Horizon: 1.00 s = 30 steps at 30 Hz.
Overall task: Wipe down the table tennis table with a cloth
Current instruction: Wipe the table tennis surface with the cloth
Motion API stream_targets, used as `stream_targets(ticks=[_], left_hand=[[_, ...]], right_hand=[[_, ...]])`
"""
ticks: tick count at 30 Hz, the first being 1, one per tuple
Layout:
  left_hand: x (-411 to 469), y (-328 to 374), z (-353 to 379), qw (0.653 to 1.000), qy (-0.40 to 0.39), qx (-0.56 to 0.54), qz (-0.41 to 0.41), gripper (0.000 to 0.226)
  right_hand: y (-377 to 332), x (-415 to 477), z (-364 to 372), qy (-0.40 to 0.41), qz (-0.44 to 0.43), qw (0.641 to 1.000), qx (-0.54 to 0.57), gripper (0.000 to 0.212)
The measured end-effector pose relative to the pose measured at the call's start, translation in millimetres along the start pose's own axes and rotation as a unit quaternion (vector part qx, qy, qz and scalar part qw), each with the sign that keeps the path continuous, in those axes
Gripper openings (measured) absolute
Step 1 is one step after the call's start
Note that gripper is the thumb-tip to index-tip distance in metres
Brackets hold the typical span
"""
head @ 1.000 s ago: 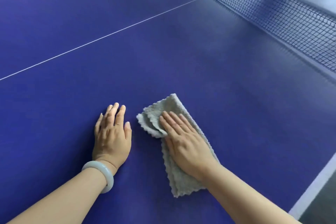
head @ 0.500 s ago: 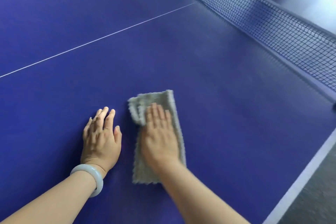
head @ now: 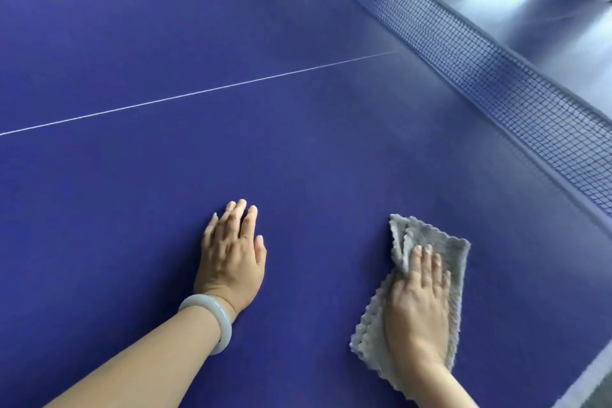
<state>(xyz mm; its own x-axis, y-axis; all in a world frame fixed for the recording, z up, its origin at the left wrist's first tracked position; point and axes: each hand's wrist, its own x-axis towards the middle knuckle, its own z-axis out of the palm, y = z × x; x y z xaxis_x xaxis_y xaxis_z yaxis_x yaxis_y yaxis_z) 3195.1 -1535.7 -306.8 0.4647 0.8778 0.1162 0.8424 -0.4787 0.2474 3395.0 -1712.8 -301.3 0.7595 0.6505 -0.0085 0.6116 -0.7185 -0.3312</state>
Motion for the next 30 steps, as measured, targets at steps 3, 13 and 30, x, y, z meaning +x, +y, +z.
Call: stream_targets(ticks=[3,13,30], left_hand=[[1,-1,0,1.000,-0.008,0.005,0.000,0.051],[-3,-1,-2,0.994,0.029,-0.076,-0.068,0.059],[160,43,29,0.991,-0.029,0.050,-0.121,0.058]], right_hand=[[-69,-27,22,-0.070,-0.240,0.968,-0.025,0.059],[-164,174,56,-0.126,-0.383,0.915,-0.015,0.053],[-90,244,32,-0.101,-0.335,0.936,0.012,0.052]])
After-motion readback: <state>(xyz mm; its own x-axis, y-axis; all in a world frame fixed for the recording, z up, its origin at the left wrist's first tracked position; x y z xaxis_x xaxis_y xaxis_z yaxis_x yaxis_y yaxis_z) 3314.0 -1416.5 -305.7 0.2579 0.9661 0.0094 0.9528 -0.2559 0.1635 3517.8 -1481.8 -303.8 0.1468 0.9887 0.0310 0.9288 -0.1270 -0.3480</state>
